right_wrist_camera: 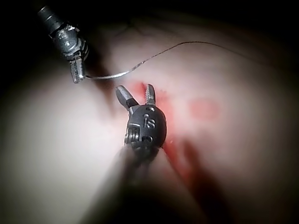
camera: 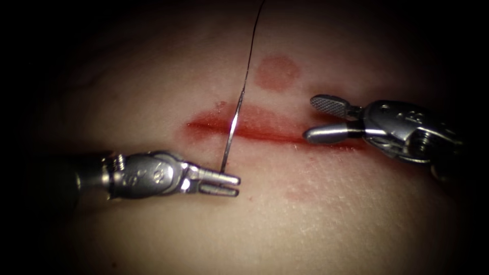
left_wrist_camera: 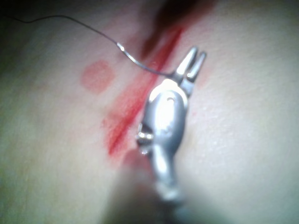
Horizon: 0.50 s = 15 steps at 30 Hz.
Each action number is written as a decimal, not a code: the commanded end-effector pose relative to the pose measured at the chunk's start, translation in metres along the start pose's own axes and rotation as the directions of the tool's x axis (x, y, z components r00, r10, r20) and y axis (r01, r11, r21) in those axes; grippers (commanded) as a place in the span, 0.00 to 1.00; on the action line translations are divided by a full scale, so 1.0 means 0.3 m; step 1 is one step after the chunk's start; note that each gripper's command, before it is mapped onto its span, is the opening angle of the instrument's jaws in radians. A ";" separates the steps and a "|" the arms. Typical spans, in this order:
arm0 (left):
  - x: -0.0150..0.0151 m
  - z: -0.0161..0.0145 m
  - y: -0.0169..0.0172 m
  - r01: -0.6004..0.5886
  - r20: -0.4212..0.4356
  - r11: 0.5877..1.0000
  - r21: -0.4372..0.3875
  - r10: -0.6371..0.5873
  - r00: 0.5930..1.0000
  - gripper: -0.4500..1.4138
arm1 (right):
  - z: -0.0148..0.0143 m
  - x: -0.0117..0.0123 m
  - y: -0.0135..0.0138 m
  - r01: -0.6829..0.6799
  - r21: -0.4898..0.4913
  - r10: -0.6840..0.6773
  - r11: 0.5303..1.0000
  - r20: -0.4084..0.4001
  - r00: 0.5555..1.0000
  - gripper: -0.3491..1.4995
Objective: Wound Closure
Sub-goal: Hand the needle from the left gripper to the right gripper.
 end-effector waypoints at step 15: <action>-0.005 0.011 -0.002 -0.051 -0.053 0.997 -0.053 0.048 0.997 0.05 | 0.0164 -0.0119 0.0016 -0.159 0.012 0.159 0.987 -0.015 0.987 0.59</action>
